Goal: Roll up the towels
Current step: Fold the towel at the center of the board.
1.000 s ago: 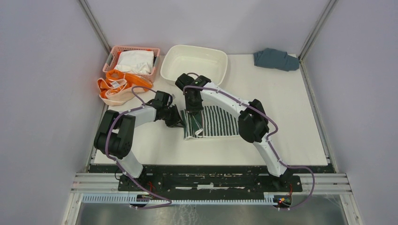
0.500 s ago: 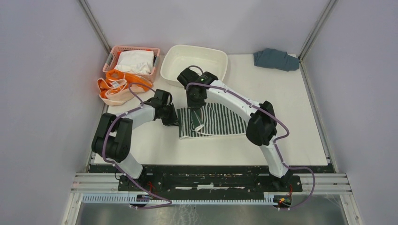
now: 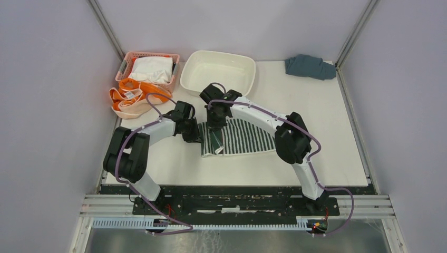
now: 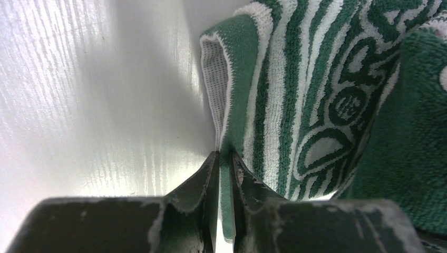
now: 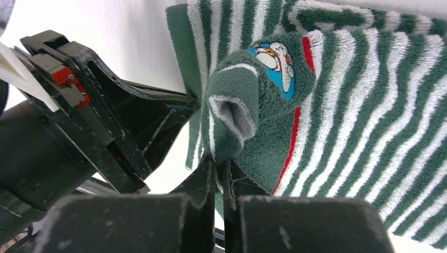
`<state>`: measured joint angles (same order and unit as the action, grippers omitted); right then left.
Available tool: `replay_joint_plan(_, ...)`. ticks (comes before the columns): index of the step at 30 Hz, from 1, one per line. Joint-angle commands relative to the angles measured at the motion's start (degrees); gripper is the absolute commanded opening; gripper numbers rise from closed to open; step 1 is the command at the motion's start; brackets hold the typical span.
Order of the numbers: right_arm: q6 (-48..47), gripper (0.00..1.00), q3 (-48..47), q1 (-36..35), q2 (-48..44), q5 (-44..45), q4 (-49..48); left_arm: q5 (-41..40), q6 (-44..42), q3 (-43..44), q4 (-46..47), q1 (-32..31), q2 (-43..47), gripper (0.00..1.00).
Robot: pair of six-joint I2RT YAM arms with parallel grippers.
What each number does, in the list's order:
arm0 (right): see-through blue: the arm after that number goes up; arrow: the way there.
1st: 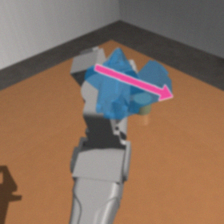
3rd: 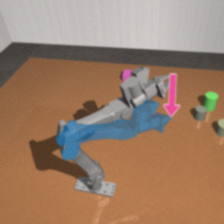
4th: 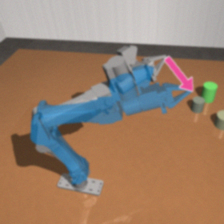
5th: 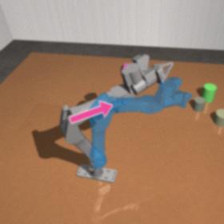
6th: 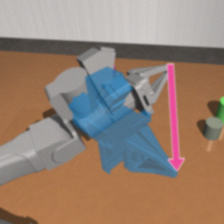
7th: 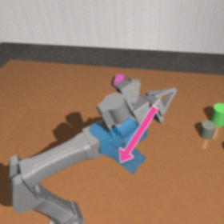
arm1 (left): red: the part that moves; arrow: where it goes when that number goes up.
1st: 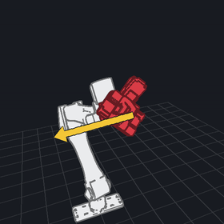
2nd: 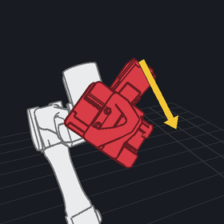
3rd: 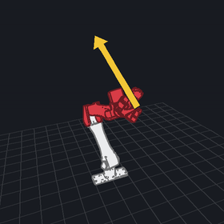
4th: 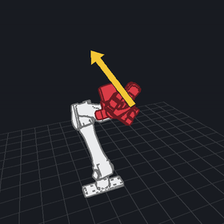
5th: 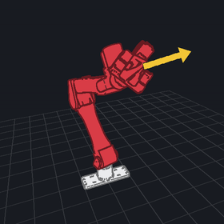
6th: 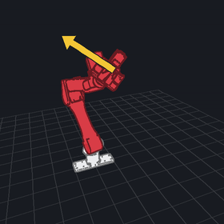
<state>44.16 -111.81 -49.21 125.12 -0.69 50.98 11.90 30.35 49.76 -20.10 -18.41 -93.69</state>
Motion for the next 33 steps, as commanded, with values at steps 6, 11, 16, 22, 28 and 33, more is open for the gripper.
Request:
replay_joint_plan(6, 2.94, 0.05, -0.33, -0.12, 0.80, -1.69, -7.66, -1.88, -2.21, 1.77, -0.27, -0.94, 1.47, 0.18)
replay_joint_plan(11, 3.72, 0.08, -0.44, 0.27, 2.16, -2.78, -7.95, -2.66, -2.44, 1.94, -0.71, -1.09, 1.58, 0.18)
replay_joint_plan(16, 4.00, 0.08, 1.30, 0.88, 2.35, -2.65, -8.06, -8.43, -2.93, 2.32, -2.92, -1.03, 4.79, 0.26)
replay_joint_plan(22, 3.66, 0.08, 3.01, 1.31, 1.24, -2.71, -8.92, -10.61, -0.57, 1.69, -3.50, -0.53, 11.22, 0.47)
replay_joint_plan(28, 3.66, 0.08, 3.98, 1.40, 0.40, -3.35, -9.50, -7.71, -0.68, 1.75, -2.40, -0.48, 7.34, 0.52)
replay_joint_plan(33, 3.72, 0.08, 4.82, 1.38, -1.02, -3.75, -10.13, -6.91, -1.17, 1.82, -1.75, -0.48, 2.16, 0.50)
